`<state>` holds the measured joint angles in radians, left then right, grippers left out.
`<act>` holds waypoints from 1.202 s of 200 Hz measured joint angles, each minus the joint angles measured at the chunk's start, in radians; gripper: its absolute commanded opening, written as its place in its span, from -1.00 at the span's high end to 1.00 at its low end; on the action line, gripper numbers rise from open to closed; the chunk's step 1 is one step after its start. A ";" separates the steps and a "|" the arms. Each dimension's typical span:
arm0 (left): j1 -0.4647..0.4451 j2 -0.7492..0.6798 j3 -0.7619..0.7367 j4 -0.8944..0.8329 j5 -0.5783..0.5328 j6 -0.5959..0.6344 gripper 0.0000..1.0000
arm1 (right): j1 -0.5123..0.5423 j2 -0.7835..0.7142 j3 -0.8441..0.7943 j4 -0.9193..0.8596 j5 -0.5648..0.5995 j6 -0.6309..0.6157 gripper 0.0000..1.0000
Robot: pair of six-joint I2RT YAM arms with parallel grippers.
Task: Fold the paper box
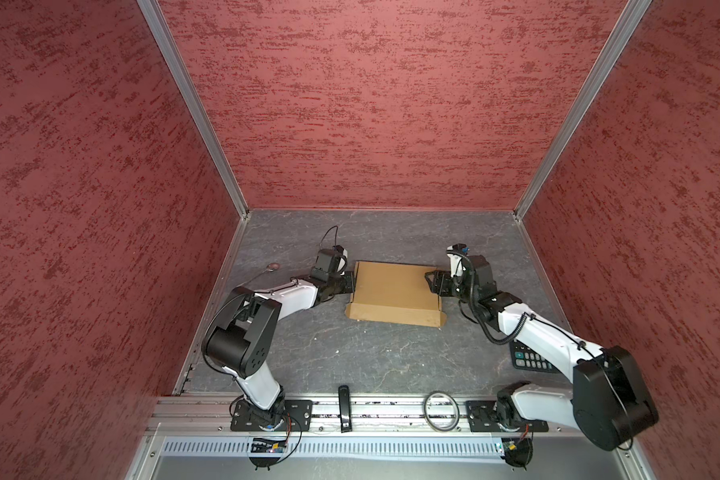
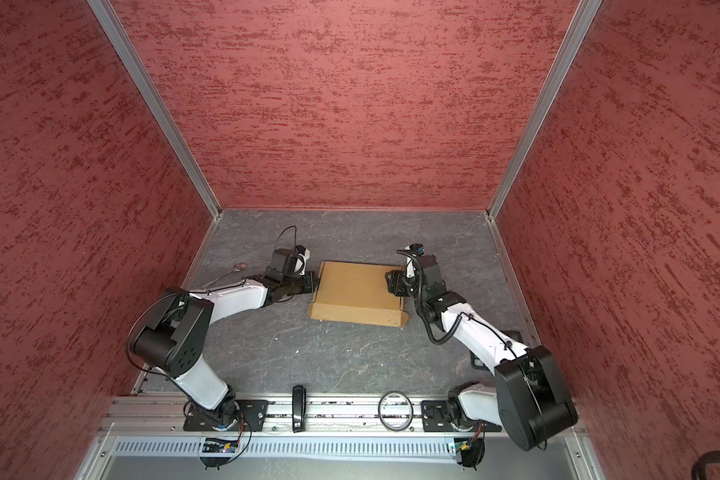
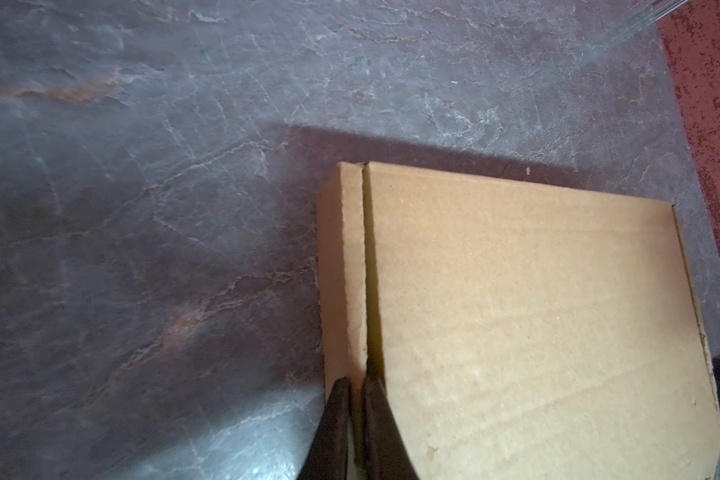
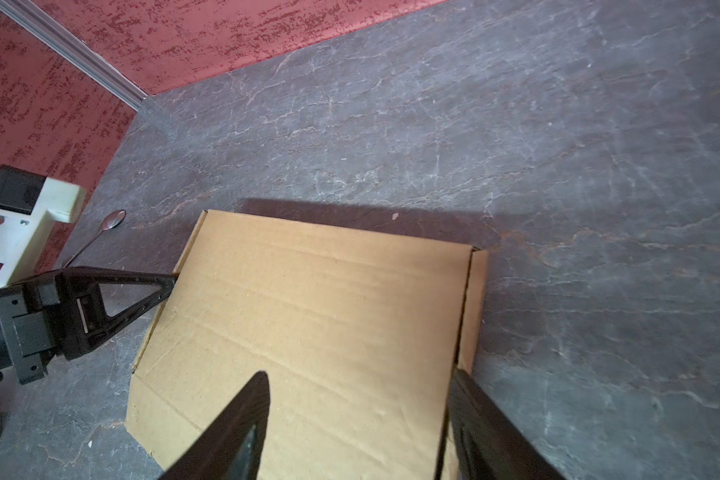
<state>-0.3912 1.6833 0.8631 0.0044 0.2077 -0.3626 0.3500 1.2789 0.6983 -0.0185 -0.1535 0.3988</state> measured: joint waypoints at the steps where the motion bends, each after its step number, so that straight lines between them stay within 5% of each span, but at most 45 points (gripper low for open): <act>1: 0.000 0.000 0.000 0.000 0.000 0.000 0.80 | -0.002 0.000 0.000 0.000 -0.002 0.002 -0.39; 240: 0.046 0.000 -0.049 0.076 0.029 0.000 0.85 | -0.124 0.096 -0.118 0.206 -0.318 0.210 -0.60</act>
<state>-0.3450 1.6833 0.8143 0.0807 0.2363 -0.3630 0.2260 1.3746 0.5800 0.1879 -0.4717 0.6090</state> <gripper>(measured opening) 0.077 0.800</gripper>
